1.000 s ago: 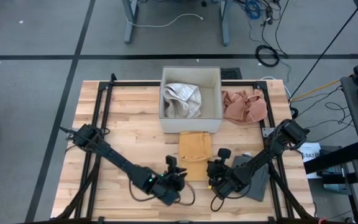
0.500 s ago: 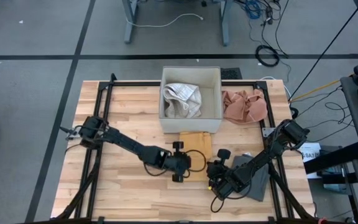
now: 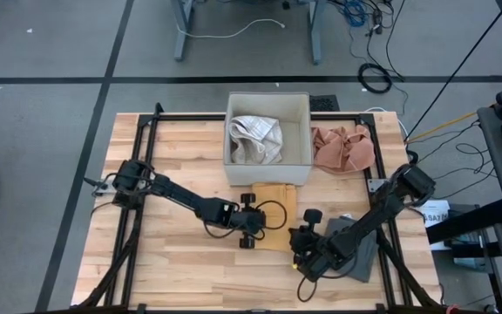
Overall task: Fold towel
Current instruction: Fold the yellow towel
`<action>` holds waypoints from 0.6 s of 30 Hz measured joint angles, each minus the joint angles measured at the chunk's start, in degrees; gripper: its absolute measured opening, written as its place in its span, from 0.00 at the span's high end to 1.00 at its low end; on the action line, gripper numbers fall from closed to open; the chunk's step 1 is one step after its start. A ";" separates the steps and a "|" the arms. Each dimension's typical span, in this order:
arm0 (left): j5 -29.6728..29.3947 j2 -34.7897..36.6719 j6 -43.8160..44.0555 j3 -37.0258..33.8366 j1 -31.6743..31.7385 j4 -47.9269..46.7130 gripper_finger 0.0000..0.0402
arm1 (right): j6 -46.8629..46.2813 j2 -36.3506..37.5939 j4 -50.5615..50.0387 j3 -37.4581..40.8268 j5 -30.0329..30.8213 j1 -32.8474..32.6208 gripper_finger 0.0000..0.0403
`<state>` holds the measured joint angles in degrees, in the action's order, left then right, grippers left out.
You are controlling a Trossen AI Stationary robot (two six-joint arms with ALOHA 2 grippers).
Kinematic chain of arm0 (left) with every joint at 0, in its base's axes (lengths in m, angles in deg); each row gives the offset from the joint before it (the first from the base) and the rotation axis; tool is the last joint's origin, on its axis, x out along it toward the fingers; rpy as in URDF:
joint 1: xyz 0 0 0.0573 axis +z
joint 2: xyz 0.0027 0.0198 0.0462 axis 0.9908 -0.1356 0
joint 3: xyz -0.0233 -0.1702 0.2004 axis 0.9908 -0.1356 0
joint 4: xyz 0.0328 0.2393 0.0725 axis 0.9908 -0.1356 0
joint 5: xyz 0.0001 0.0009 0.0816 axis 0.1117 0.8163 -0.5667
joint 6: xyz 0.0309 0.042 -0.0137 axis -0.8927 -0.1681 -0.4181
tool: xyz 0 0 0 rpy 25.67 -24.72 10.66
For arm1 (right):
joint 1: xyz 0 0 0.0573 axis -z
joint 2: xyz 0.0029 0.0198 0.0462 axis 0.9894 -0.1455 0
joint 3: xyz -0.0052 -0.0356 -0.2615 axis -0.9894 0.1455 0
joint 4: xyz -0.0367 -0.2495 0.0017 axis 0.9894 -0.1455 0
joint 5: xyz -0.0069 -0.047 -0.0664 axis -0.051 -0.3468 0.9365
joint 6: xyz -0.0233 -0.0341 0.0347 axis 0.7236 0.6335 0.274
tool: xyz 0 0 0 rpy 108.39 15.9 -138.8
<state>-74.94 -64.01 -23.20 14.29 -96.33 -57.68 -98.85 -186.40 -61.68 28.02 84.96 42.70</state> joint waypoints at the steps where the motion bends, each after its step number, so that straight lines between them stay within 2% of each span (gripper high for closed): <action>1: -0.30 0.16 -0.09 0.10 -0.28 -0.21 0.77 | 1.37 0.91 0.21 -0.01 0.00 -0.42 1.00; 5: -0.35 1.02 -2.14 1.23 -1.63 -0.41 0.77 | 8.96 4.94 1.82 -0.03 -0.05 -2.97 0.94; 9: -0.42 1.98 -4.59 2.11 -3.27 -0.50 0.77 | 15.65 7.64 3.93 -0.03 -0.56 -6.13 0.80; 14: -0.20 2.25 -8.17 2.82 -6.72 -0.33 0.77 | 21.94 7.15 10.27 0.00 -5.20 -8.49 0.60; 18: -0.04 2.27 -10.10 2.80 -10.10 -0.36 0.76 | 22.99 4.35 11.82 0.27 -6.36 -9.11 0.48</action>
<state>-74.98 -61.74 -33.30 17.08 -106.43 -58.04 -75.86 -182.05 -49.86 28.29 78.60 33.59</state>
